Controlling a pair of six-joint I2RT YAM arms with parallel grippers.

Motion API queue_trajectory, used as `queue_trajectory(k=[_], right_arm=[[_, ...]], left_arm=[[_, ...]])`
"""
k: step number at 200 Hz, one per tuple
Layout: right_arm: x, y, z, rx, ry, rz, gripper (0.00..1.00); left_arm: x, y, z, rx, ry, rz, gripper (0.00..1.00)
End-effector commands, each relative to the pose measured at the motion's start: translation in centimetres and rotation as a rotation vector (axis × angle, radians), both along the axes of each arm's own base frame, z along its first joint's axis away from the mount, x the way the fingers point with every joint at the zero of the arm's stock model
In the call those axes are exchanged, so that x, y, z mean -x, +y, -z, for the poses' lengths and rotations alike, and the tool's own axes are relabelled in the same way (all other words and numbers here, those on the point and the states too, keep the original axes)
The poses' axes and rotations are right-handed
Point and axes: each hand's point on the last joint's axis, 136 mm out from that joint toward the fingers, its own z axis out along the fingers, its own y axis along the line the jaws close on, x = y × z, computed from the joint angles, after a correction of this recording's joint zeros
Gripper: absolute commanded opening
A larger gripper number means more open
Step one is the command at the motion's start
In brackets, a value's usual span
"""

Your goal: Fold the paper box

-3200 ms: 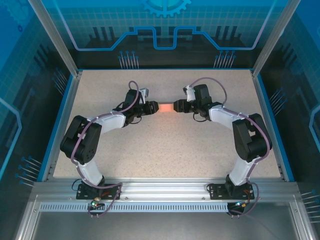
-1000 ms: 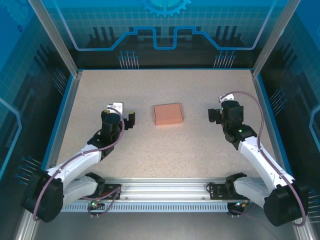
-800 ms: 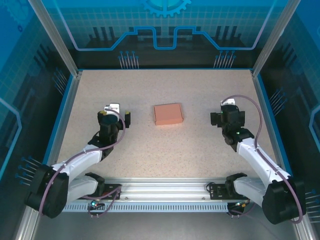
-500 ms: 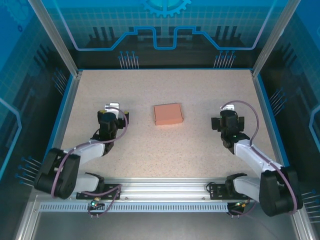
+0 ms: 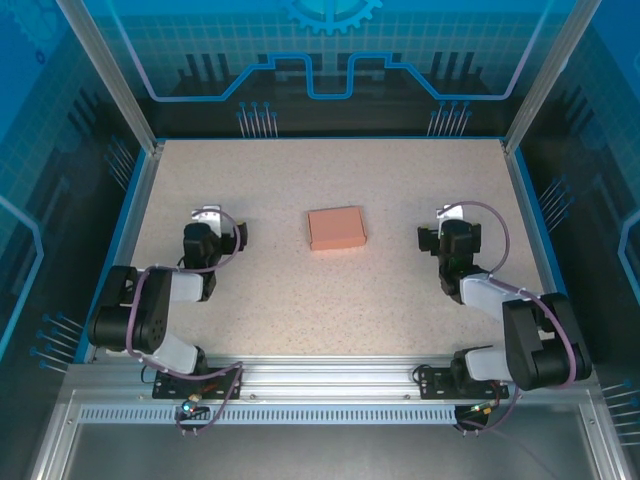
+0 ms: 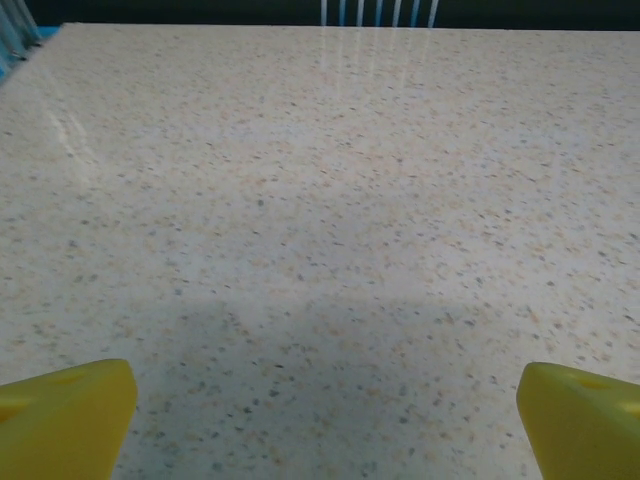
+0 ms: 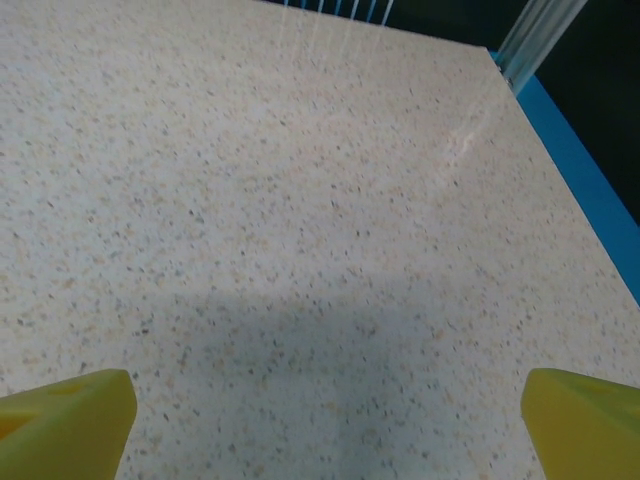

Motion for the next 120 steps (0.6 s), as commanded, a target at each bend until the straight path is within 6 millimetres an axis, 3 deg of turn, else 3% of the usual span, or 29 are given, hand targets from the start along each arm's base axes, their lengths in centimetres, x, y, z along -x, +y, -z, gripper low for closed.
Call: queue_trajectory(k=[1, 56, 120], right_arm=[[-1.1, 0.7, -1.3, -0.009, -0.063, -0.064, 1.00], [-0.2, 2.1, -1.6, -0.046, -0.098, -0.186, 1.00], [-0.6, -0.3, -1.2, -0.190, -0.068, -0.138, 0.99]], left_arm=[[-0.4, -1.7, -1.2, 0.056, -0.064, 0.089, 0.99], [-0.4, -1.7, -1.2, 0.055, -0.062, 0.086, 0.99], [-0.5, -1.6, -1.2, 0.056, -0.061, 0.083, 0.99]])
